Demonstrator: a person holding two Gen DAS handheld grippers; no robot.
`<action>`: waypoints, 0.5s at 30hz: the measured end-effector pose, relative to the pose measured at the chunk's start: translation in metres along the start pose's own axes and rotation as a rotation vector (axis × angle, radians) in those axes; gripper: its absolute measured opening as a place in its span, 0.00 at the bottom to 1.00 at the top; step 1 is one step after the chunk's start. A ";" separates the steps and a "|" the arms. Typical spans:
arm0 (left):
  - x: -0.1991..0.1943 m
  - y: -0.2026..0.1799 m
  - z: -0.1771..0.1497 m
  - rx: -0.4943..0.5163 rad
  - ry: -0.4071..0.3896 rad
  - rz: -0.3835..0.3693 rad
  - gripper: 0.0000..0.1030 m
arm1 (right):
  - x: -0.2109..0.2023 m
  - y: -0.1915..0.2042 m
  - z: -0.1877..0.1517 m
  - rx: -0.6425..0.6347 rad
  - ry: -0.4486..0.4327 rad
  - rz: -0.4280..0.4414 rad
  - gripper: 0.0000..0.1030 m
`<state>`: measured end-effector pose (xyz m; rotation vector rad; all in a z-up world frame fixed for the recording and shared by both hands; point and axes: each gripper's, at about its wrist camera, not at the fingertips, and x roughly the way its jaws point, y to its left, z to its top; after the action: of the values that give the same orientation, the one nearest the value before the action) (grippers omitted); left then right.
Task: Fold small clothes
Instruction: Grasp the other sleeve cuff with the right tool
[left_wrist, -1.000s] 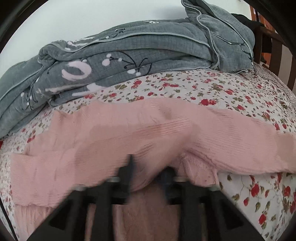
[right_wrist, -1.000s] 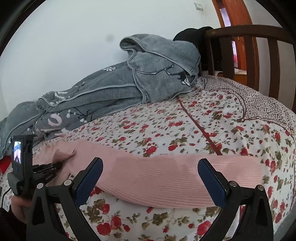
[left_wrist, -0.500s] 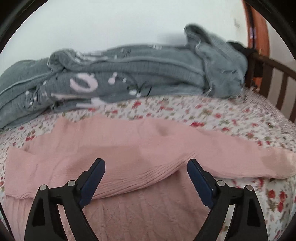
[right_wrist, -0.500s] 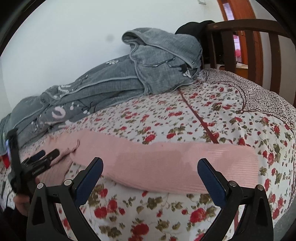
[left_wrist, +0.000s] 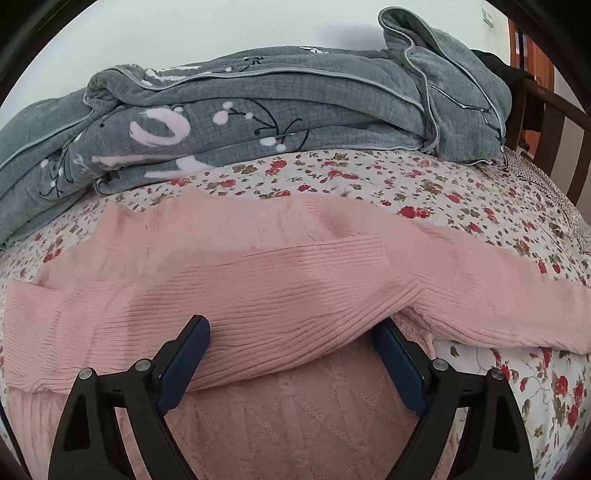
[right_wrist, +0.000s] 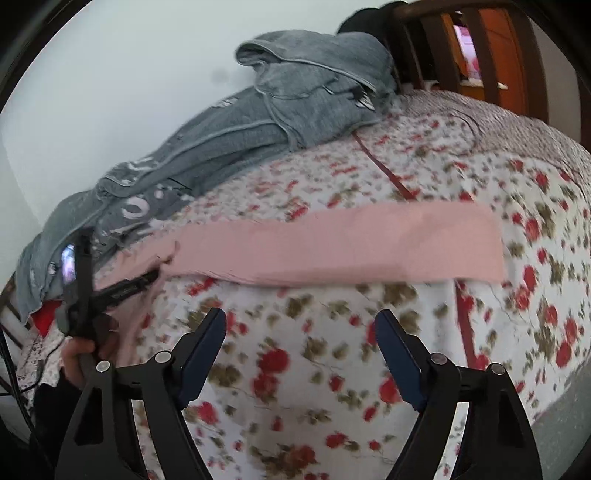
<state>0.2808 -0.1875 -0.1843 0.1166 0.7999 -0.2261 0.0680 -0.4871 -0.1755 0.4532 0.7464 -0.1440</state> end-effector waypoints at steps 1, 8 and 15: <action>-0.001 0.000 0.000 0.001 -0.003 0.002 0.87 | 0.006 -0.008 0.000 0.026 0.019 -0.025 0.79; -0.004 -0.001 -0.001 0.000 -0.024 -0.005 0.88 | 0.001 -0.053 0.011 0.220 -0.053 -0.102 0.62; -0.004 0.003 0.000 -0.014 -0.028 -0.035 0.88 | 0.000 -0.063 0.021 0.266 -0.092 -0.186 0.62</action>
<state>0.2783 -0.1842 -0.1816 0.0865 0.7764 -0.2549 0.0624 -0.5531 -0.1839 0.6256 0.6803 -0.4396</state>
